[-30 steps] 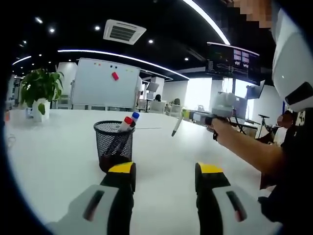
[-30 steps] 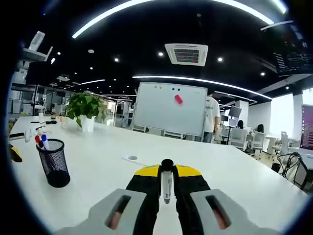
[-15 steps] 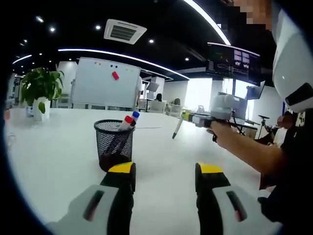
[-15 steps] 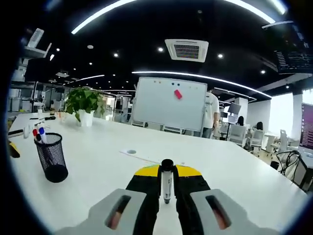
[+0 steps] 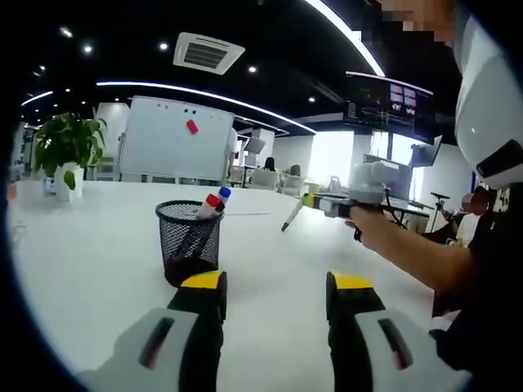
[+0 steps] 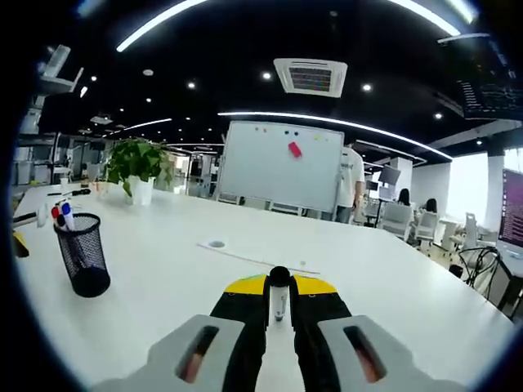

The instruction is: Pick up the whiteboard markers from the pen holder and place them facing the whiteboard neatly

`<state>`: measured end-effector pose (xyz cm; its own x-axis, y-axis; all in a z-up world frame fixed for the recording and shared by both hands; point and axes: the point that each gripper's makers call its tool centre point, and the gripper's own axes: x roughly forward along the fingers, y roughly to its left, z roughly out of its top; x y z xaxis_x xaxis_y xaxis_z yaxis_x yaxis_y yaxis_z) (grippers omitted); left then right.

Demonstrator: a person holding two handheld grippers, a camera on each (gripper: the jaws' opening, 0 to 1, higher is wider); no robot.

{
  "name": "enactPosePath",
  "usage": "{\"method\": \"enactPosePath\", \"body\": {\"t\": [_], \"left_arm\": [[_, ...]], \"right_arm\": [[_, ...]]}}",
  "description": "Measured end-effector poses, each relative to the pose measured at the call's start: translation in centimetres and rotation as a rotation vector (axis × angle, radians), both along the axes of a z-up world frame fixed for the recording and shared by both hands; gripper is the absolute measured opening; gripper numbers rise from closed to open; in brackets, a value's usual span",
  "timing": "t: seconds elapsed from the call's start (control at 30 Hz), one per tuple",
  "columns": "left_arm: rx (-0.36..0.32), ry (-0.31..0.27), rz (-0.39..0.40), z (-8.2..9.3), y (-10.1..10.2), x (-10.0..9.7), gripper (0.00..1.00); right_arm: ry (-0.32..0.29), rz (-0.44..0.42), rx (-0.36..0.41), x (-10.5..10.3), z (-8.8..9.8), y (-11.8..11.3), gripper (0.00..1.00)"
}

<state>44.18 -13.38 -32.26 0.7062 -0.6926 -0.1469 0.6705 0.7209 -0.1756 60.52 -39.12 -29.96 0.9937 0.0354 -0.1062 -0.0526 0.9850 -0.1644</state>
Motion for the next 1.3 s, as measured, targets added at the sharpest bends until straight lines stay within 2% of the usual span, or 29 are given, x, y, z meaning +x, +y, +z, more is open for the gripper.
{"method": "enactPosePath", "body": {"t": [0.2, 0.4, 1.0, 1.3], "left_arm": [[0.014, -0.003, 0.011, -0.1, 0.2, 0.1, 0.49], [0.024, -0.009, -0.012, -0.1, -0.2, -0.1, 0.5], [0.005, -0.011, 0.002, 0.1, 0.3, -0.1, 0.5], [-0.003, -0.01, 0.014, 0.1, 0.6, 0.0, 0.49]], "right_arm": [[0.017, -0.001, 0.025, 0.1, -0.4, 0.0, 0.13], [0.044, -0.006, 0.0, 0.3, -1.0, -0.1, 0.13], [0.135, -0.028, -0.023, 0.1, -3.0, -0.3, 0.13], [0.147, -0.049, 0.0, 0.1, -3.2, -0.5, 0.13]]}}
